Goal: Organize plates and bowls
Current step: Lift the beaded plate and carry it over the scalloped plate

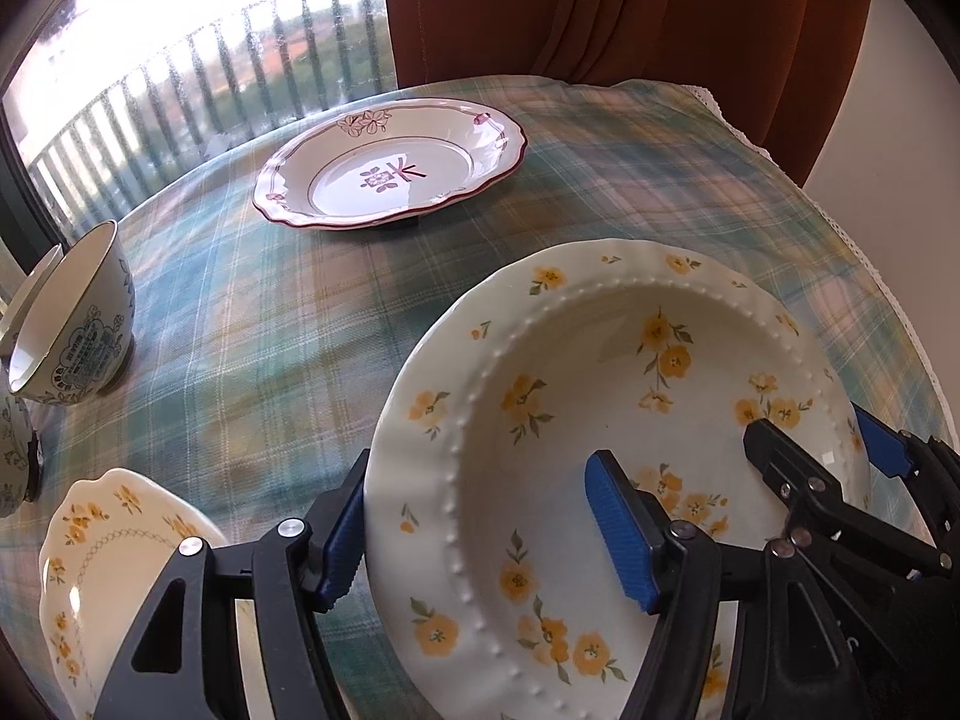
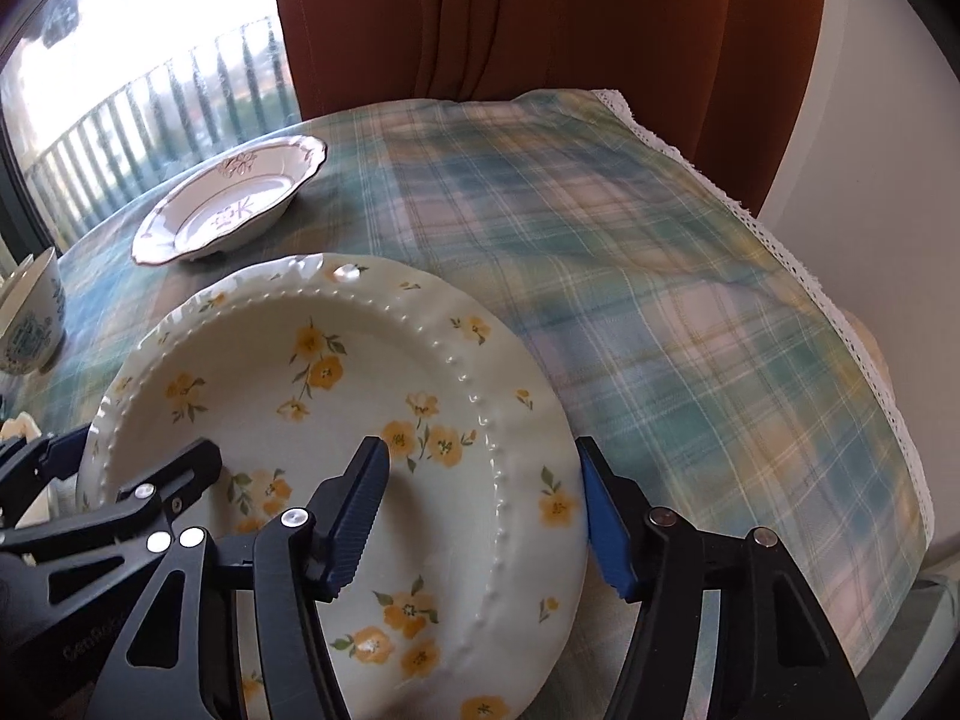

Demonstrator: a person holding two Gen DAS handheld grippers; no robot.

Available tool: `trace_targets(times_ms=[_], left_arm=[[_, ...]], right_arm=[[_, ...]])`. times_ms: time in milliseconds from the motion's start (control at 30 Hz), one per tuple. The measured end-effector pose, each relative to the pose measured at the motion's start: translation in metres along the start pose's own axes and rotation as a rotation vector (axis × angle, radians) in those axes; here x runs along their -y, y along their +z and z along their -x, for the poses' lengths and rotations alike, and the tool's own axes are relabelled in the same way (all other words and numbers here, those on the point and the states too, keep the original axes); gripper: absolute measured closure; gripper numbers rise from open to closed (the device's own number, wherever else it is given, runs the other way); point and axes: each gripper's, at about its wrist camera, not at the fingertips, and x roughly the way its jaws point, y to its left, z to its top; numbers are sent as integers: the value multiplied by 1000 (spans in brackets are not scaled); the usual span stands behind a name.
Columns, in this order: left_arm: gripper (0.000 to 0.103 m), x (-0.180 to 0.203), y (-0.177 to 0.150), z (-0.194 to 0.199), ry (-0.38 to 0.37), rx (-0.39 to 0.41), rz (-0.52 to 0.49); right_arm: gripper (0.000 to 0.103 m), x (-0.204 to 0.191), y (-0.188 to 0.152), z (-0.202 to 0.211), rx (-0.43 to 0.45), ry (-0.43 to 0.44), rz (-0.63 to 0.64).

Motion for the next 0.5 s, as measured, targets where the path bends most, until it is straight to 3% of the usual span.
trace_targets(times_ms=[167,500], left_arm=[[32,0,-7,2,-20,2,-9],[32,7,-10,6,-8,19,-35]], right_arm=[[38,3,-4,0,-9,40,55],[38,7,1,-3,-25,45,-31]])
